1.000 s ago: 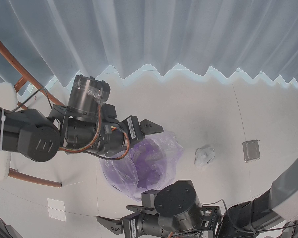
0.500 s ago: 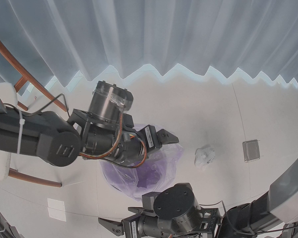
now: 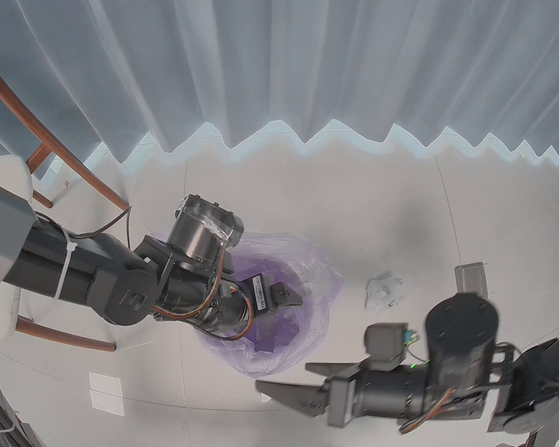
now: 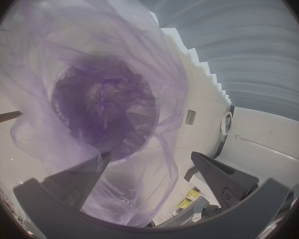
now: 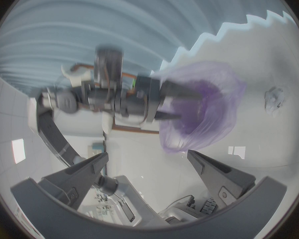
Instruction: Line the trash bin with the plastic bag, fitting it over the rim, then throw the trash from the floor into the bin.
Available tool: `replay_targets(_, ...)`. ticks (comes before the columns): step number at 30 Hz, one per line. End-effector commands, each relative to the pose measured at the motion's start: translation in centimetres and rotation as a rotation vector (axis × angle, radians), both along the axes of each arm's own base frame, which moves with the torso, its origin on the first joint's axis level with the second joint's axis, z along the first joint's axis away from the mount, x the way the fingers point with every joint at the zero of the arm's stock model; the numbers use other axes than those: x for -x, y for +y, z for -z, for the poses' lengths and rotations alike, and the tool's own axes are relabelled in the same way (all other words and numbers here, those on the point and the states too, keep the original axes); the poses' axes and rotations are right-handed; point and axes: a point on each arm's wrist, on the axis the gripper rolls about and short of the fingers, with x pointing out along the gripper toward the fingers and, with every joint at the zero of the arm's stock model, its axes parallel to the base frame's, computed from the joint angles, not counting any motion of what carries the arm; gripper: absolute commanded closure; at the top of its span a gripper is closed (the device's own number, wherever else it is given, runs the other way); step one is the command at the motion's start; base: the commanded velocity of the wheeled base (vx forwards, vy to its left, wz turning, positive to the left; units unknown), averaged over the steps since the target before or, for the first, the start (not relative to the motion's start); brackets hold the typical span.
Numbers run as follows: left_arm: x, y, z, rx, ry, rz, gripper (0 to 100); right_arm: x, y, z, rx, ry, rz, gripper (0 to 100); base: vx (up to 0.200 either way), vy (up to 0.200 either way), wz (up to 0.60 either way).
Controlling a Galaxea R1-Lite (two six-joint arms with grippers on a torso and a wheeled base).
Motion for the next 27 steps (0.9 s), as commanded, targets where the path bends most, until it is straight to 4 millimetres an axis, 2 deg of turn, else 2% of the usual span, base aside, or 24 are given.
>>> replay_targets(1,2.5,2.5,-0.7,-0.049,-0.007,-0.052,0,-1.1,-6.8,-5.0,-0.209,-0.033,0.084,0,0.000,0.000,0.00)
replay_targets(2,2.5,2.5,-0.7,-0.049,-0.007,-0.052,0,-1.1,-6.8,-5.0,-0.209,-0.033,0.084,0,0.000,0.000,0.00)
replay_targets(3,2.8,2.8,-0.9,-0.049,-0.008,-0.056,0,-2.3,-7.2,-5.9,-0.263,-0.026,0.120,0,0.000,0.000,0.00)
replay_targets(5,3.2,2.9,-0.7,-0.064,-0.008,-0.063,0,-3.4,-6.9,-6.3,-0.293,-0.011,0.154,0,0.000,0.000,0.00)
replay_targets(11,6.0,3.0,-0.1,-0.104,0.007,-0.021,0,-8.2,-2.9,-2.1,-0.209,0.052,0.277,0,0.000,0.000,0.00)
replay_targets(18,7.8,3.0,1.1,-0.141,0.042,0.027,0,-9.9,2.0,0.7,-0.186,0.053,0.221,0,0.000,0.000,0.00)
replay_targets(23,8.1,2.7,1.6,-0.154,0.054,0.044,0,-11.5,3.4,2.1,-0.149,0.004,0.204,0,0.000,0.000,0.00)
replay_targets(27,8.5,2.2,1.9,-0.162,0.064,0.069,0,-13.1,3.6,2.8,-0.137,-0.030,0.216,0,0.000,0.000,0.00)
